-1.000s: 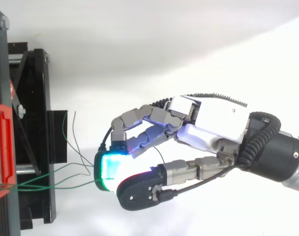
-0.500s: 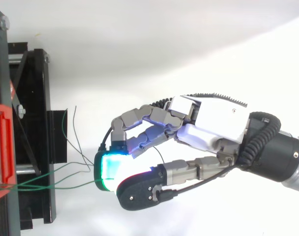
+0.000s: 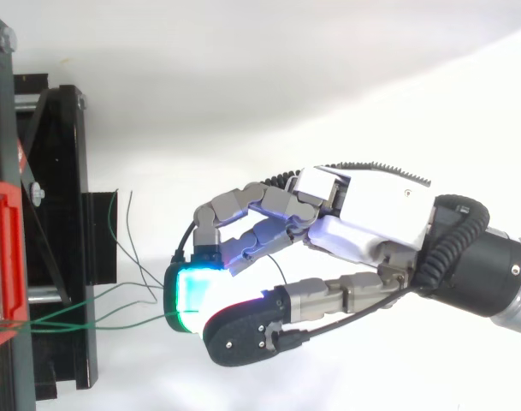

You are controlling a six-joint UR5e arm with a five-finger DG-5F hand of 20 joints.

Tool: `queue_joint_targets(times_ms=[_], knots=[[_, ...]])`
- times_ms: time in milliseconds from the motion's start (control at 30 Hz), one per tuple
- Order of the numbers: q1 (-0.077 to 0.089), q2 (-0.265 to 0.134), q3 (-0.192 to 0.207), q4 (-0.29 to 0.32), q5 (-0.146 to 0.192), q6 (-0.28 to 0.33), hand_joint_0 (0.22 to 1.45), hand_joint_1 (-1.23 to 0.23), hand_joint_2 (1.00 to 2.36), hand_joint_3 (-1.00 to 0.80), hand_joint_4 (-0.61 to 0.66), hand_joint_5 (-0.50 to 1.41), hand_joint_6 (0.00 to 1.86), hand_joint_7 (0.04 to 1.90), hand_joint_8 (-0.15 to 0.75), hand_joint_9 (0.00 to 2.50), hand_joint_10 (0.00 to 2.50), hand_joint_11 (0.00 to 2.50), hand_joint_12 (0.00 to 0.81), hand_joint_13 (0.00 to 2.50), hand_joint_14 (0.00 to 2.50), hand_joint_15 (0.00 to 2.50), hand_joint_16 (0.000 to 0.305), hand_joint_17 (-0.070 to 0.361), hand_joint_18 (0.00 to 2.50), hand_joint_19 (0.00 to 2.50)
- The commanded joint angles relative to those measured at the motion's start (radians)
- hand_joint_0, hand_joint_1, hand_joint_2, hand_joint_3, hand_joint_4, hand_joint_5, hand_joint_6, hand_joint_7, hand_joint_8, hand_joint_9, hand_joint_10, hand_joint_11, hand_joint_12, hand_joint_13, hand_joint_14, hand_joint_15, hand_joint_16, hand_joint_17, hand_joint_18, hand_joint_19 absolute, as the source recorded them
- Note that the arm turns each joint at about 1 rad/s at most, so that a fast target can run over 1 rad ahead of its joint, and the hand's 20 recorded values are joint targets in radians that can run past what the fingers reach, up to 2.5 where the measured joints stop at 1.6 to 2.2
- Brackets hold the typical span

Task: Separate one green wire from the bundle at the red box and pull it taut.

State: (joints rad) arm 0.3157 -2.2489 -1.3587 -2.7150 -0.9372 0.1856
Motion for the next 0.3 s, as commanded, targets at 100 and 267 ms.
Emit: queue_joint_targets(times_ms=[100,267], knots=[[0.000,0.000,0.000,0.000,0.000,0.000,0.62,-0.77,1.03,-0.06,-0.09,-0.16,0.89,1.20,0.310,0.80,0.01,0.46,0.363,0.70,0.01,0.24,0.050,0.111,0.73,0.30],[0.000,0.000,0.000,0.000,0.000,0.000,0.62,-0.78,1.03,-0.06,-0.09,-0.16,0.89,1.20,0.308,0.80,0.01,0.46,0.362,0.69,0.01,0.24,0.050,0.112,0.73,0.30]])
